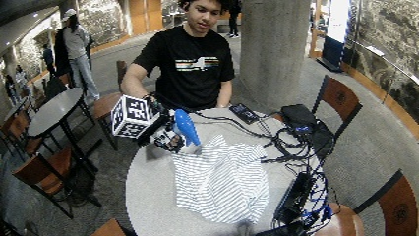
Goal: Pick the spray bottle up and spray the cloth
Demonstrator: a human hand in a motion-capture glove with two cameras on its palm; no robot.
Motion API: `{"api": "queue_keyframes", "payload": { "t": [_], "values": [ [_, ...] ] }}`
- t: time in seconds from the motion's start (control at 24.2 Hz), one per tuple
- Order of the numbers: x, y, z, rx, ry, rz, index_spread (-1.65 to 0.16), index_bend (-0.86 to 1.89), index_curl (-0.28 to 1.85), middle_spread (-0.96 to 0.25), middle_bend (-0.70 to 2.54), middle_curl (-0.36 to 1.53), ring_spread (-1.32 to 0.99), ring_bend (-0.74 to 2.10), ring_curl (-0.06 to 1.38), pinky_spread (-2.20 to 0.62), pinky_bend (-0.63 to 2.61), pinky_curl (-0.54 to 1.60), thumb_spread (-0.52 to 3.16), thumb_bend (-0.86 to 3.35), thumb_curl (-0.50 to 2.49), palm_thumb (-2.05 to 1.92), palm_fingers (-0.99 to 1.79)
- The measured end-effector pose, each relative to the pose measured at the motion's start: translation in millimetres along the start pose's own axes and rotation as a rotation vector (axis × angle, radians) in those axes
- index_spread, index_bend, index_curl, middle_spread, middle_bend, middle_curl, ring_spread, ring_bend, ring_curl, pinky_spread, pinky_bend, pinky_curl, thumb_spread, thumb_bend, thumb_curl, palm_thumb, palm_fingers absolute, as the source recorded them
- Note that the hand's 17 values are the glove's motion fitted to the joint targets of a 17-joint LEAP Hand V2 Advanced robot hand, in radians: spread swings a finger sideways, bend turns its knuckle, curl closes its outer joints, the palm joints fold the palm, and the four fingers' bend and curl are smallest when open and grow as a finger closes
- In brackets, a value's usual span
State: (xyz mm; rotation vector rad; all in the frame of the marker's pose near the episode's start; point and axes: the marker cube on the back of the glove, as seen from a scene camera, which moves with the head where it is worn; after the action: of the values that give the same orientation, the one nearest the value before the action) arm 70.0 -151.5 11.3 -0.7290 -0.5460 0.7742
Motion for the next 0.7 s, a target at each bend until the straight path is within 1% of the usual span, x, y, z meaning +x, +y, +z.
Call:
{"api": "queue_keyframes", "payload": {
  "t": [0.21, 0.37, 0.5, 0.7],
  "values": [
    [-0.6, 0.5, 1.1, 0.0, -0.014, -0.009, -0.18, 0.15, 0.46, -0.04, 0.24, 0.48, -0.02, 0.3, 0.38, 0.21, 0.48, 0.33, 0.7, -0.03, 0.67, 1.01, 1.12],
    [-1.5, 4.1, 6.4, 0.044, -0.089, -0.074, -0.18, 0.15, 0.46, -0.04, 0.24, 0.49, -0.02, 0.3, 0.38, 0.21, 0.48, 0.33, 0.71, -0.03, 0.67, 1.01, 1.12],
    [-6.2, 10.8, 13.8, 0.138, -0.134, -0.186, -0.18, 0.15, 0.46, -0.04, 0.24, 0.49, -0.02, 0.3, 0.38, 0.21, 0.48, 0.33, 0.7, -0.02, 0.67, 1.01, 1.12],
    [-30.1, 31.6, 31.9, 0.299, -0.21, -0.426, -0.18, 0.16, 0.46, -0.04, 0.24, 0.49, -0.03, 0.29, 0.38, 0.2, 0.48, 0.33, 0.7, -0.03, 0.67, 1.01, 1.12]
  ]
}}
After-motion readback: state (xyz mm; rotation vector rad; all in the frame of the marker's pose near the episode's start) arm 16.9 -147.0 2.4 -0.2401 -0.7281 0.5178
